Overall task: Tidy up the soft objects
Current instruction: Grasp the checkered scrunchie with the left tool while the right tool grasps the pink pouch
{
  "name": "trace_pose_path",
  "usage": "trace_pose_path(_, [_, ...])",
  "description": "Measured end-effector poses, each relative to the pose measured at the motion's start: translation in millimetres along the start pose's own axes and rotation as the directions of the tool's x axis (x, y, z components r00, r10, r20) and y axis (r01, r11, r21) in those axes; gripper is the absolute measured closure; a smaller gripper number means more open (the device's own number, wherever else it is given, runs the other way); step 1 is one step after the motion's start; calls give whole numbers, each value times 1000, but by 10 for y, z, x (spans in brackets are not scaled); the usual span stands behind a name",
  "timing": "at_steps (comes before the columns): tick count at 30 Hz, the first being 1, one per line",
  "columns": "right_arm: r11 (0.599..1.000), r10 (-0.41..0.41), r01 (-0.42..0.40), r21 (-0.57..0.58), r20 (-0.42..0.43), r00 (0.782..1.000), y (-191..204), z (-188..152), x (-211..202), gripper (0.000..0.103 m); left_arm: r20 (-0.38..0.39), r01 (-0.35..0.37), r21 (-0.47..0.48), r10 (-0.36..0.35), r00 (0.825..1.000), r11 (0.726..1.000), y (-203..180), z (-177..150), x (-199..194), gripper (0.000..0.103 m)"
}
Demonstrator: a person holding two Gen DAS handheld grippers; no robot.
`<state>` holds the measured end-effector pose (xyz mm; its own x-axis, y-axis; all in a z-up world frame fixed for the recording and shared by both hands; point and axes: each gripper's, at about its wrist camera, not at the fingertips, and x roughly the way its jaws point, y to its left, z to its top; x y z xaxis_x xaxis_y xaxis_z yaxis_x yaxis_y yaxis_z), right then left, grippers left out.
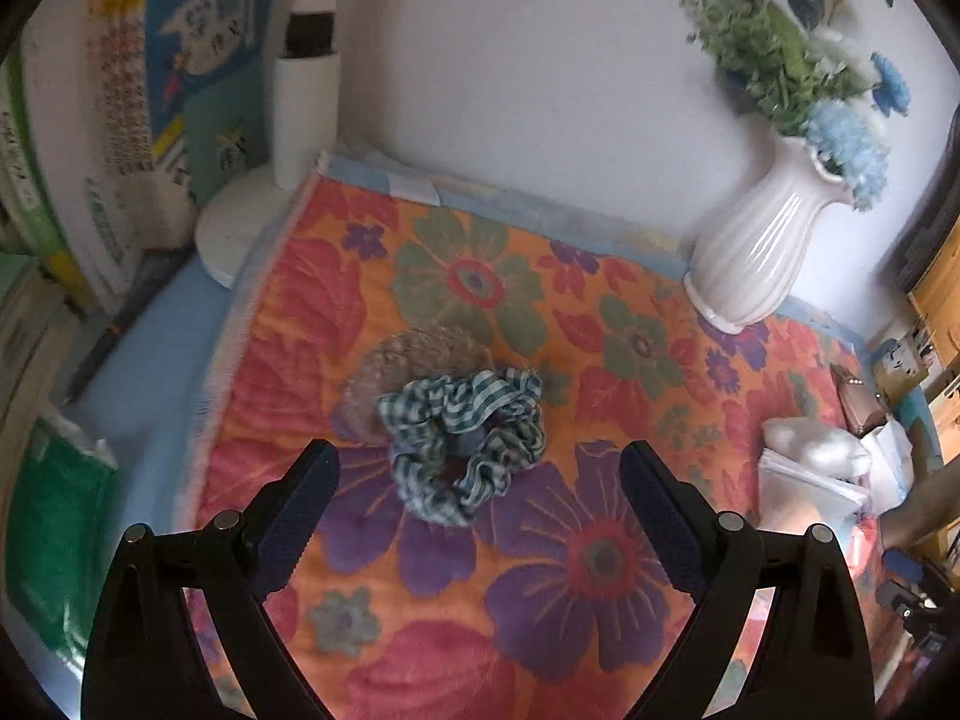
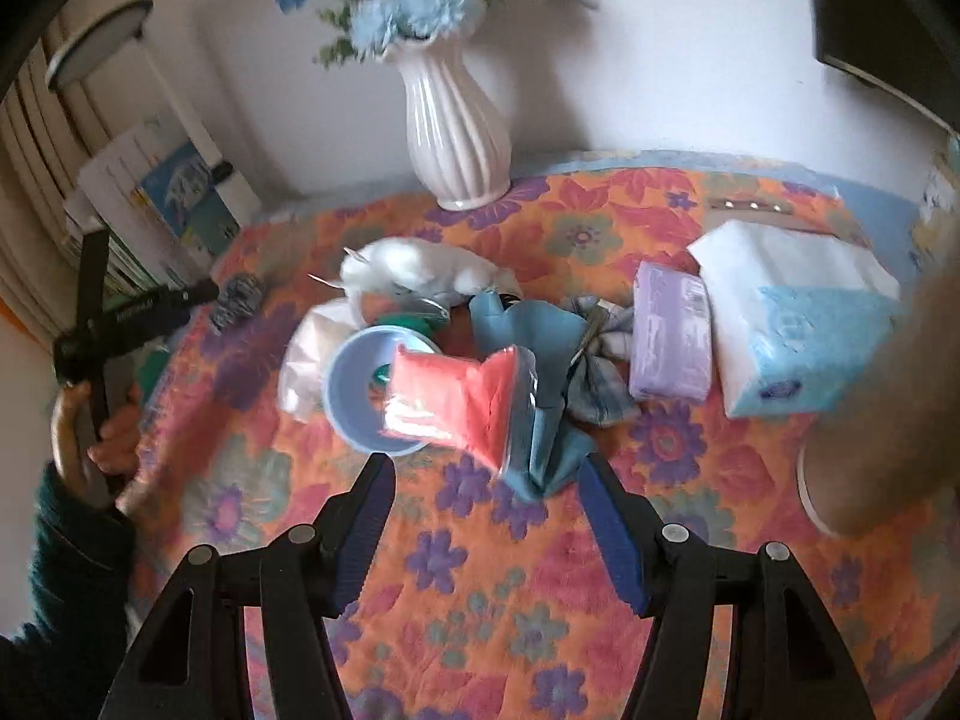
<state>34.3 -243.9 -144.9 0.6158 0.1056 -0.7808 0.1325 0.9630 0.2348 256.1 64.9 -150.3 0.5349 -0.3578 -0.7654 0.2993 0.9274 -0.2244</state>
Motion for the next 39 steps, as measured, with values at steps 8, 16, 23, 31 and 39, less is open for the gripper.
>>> trace_pose_path(8, [988, -104, 102, -115, -9, 995, 254, 258, 351, 41, -29, -62, -18, 62, 998, 998, 2, -8, 238, 44])
trace_pose_path(16, [962, -118, 123, -242, 33, 992, 464, -26, 86, 50, -24, 31, 98, -29, 999, 995, -164, -279, -152, 83])
trace_pose_path(23, [958, -86, 80, -274, -10, 996, 453, -219, -122, 49, -149, 237, 189, -211, 966, 953, -366, -799, -468, 73])
trace_pose_path(31, [975, -29, 2, -220, -119, 993, 233, -457, -4, 44, -161, 255, 143, -232, 959, 956, -269, -1048, -594, 42])
trace_pose_path(39, [993, 40, -55, -109, -138, 990, 39, -559, -60, 40, -87, 241, -4, -241, 967, 970, -198, -737, -362, 10])
